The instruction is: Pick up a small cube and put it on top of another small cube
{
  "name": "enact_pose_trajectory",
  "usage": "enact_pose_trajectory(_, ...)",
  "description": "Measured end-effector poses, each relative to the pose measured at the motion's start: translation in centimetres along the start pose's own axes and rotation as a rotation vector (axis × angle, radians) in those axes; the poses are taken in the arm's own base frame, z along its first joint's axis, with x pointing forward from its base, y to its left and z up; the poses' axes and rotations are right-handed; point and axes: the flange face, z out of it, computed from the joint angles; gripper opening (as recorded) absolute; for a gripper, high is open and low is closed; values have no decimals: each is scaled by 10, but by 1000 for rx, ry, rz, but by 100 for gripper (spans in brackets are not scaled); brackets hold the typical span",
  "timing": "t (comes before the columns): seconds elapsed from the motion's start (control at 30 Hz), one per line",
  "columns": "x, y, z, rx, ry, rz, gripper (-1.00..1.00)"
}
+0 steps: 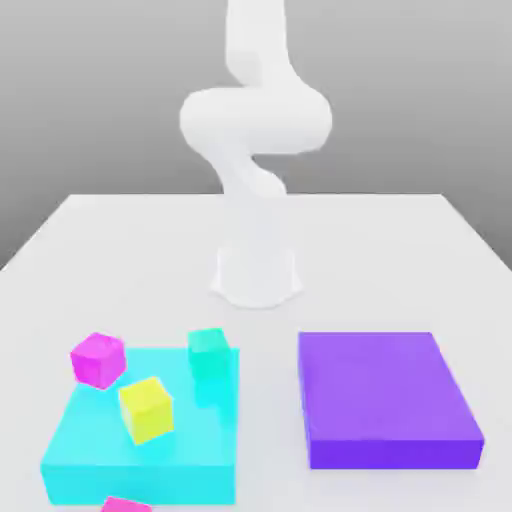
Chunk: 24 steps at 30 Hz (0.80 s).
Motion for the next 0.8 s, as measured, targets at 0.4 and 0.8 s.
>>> enact_pose_trajectory(0.4,22,45,204,-240,-171,69,0)
enact_pose_trajectory(0.8,-8,158,388,-464,-350,153,0)
